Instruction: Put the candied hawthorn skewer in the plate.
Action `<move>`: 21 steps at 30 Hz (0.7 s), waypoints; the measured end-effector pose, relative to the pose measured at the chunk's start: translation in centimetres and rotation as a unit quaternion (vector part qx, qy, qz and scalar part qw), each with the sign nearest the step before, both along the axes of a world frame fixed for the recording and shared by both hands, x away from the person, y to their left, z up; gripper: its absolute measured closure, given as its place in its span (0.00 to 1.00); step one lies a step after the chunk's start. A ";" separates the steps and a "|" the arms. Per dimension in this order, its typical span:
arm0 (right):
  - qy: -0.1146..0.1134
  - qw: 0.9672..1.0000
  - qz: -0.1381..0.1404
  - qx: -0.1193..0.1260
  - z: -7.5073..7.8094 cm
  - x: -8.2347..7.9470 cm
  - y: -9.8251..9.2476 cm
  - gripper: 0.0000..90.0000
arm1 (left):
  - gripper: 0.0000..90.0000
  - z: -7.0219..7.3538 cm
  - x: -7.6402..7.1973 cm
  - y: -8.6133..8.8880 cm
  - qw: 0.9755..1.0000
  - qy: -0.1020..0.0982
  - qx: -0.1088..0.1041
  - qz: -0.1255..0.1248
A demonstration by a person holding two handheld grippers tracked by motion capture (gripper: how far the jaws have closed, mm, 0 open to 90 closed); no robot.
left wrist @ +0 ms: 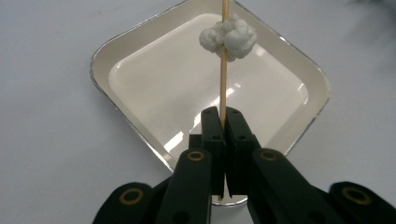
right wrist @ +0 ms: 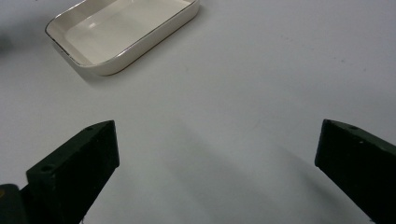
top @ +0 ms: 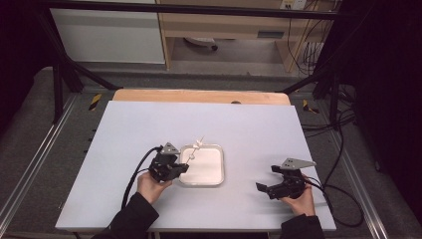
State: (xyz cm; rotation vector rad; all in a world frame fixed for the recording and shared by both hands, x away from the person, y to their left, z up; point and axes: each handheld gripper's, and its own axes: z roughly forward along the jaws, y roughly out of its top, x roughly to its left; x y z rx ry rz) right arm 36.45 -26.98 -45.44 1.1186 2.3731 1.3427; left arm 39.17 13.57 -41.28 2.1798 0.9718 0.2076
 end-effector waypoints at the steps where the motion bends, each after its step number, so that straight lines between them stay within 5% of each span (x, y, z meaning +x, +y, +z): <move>1: -0.001 1.000 0.001 -0.001 0.0 0.0 0.0 0.00 | 0.98 -0.1 0.1 -0.1 1.000 0.003 0.004 0.002; 16: 0.002 1.000 0.000 0.001 -0.1 0.0 -0.1 0.00 | 0.98 -1.3 0.5 -2.6 0.995 0.024 0.094 0.006; 21: 0.004 1.000 0.000 0.003 -0.1 0.0 0.0 0.00 | 0.98 -1.6 0.7 -2.9 0.994 0.031 0.100 0.005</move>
